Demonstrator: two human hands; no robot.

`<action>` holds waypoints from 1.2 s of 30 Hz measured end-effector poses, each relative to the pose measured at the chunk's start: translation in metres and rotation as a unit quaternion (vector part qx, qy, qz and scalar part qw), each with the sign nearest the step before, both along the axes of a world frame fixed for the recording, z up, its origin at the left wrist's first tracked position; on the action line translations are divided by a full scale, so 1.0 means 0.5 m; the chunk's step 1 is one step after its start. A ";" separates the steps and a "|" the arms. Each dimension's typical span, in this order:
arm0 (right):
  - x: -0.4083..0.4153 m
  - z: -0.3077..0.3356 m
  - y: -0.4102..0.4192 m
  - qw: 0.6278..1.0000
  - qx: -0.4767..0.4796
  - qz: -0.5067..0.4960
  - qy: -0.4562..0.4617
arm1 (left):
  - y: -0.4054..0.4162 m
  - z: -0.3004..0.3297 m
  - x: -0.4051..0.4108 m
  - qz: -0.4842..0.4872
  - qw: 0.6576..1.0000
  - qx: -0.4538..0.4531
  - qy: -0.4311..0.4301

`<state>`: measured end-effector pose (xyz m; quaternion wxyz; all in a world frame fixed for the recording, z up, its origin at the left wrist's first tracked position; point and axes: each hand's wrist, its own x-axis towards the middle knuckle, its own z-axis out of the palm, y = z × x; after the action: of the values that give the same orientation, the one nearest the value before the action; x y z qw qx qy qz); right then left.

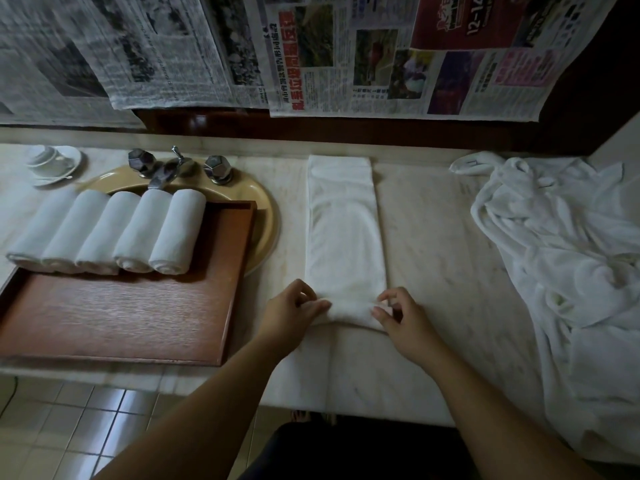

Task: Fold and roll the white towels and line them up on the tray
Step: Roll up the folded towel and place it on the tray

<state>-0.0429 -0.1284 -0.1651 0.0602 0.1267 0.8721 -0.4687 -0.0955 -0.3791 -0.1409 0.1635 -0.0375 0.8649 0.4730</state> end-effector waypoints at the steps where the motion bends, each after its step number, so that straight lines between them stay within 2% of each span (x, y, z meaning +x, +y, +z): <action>1: -0.002 0.003 -0.001 1.000 -0.025 -0.012 -0.001 | 0.002 -0.003 -0.002 0.008 1.000 0.007 0.007; 4: -0.001 -0.003 0.001 0.998 0.024 -0.033 0.052 | 0.009 -0.018 -0.006 0.026 0.998 -0.005 0.055; 6: 0.006 -0.011 0.007 0.987 0.095 -0.020 0.127 | 0.007 -0.027 -0.004 0.005 0.990 -0.041 0.138; 8: 0.019 -0.022 0.015 0.964 0.165 0.032 0.207 | -0.003 -0.032 0.002 -0.062 0.958 -0.124 0.253; 10: 0.029 -0.020 0.029 0.940 0.214 0.087 0.252 | -0.019 -0.034 0.010 -0.136 0.916 -0.188 0.326; 14: 0.048 -0.018 0.054 0.907 0.287 0.188 0.244 | -0.052 -0.029 0.032 -0.259 0.862 -0.268 0.344; 18: 0.052 -0.029 0.060 0.908 0.284 0.208 0.226 | -0.081 -0.042 0.050 -0.322 0.836 -0.287 0.339; 20: 0.049 -0.025 0.060 0.916 0.264 0.211 0.217 | -0.085 -0.044 0.044 -0.317 0.850 -0.276 0.318; 25: 0.036 -0.007 0.066 0.939 0.208 0.213 0.173 | -0.071 -0.021 0.038 -0.227 0.920 -0.172 0.269; 28: 0.034 0.002 0.061 0.957 0.165 0.187 0.147 | -0.069 -0.004 0.041 -0.133 0.972 -0.121 0.151; 29: 0.034 0.004 0.060 0.964 0.147 0.174 0.139 | -0.069 -0.005 0.042 -0.118 0.979 -0.109 0.129; 32: 0.026 0.005 0.060 0.979 0.096 0.144 0.112 | -0.069 -0.014 0.042 -0.103 0.980 -0.103 0.135; 36: 0.001 0.008 0.053 0.994 0.003 0.098 0.044 | -0.063 -0.008 0.031 -0.041 0.997 -0.061 0.040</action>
<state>-0.0424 -0.1017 -0.1609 0.0670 0.0201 0.8835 -0.4632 -0.0798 -0.4107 -0.1449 0.1457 0.0074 0.8986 0.4137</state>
